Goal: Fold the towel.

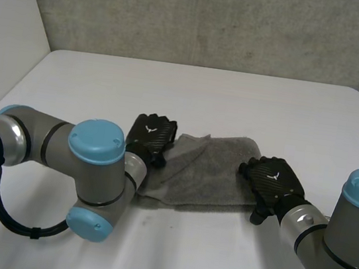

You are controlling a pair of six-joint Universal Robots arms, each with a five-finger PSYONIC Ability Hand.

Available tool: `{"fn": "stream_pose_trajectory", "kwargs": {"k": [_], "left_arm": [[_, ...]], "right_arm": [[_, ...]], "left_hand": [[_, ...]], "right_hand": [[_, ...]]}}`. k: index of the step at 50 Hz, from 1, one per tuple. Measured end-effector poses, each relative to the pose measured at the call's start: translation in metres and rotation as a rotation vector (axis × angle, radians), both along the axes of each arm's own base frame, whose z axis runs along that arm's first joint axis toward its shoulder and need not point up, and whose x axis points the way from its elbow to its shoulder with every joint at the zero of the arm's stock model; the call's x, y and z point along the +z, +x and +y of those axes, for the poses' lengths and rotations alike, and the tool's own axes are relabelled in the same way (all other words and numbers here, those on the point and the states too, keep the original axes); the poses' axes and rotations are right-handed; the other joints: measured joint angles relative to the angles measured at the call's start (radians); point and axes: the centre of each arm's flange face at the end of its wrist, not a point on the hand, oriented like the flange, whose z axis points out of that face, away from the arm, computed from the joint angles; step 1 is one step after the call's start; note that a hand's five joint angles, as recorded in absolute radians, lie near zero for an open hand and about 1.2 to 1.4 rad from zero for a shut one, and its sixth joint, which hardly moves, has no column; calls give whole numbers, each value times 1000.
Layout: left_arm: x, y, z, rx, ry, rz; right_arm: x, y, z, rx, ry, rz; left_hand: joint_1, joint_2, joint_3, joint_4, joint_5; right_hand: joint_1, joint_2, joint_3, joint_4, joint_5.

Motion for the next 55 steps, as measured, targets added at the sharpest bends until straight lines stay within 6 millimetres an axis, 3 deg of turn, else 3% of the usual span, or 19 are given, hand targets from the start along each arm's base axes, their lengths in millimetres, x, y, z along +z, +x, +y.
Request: {"fn": "stream_pose_trajectory", "kwargs": {"k": [6,13,20,32,42,50,55], "left_arm": [[-4,23,-5,126,-36,-132],[11,49,4,204,-69,-203],[22,57,15,204,-80,-192],[36,64,29,206,-75,-140],[51,73,38,221,-69,-85],[66,91,41,259,-88,-67],[81,105,39,285,-114,-44]], "right_arm": [[0,0,0,4,-2,7],[0,0,1,7,-4,8],[0,0,0,5,-6,8],[-1,-1,-6,-1,-28,-2],[1,0,-12,6,-74,25],[25,10,-23,65,-279,181],[55,52,-10,185,-435,174]], "left_hand": [[151,182,182,180,173],[177,209,209,210,202],[172,195,196,196,196],[-49,-25,-23,-22,-25],[-233,-205,-203,-206,-209],[-505,-484,-481,-483,-486],[-547,-532,-529,-531,-523]], "right_hand": [[0,0,0,0,0],[0,0,0,0,1],[53,64,56,56,44],[601,762,752,756,712],[614,822,817,825,786],[614,822,817,825,788],[623,822,817,825,793]]}}
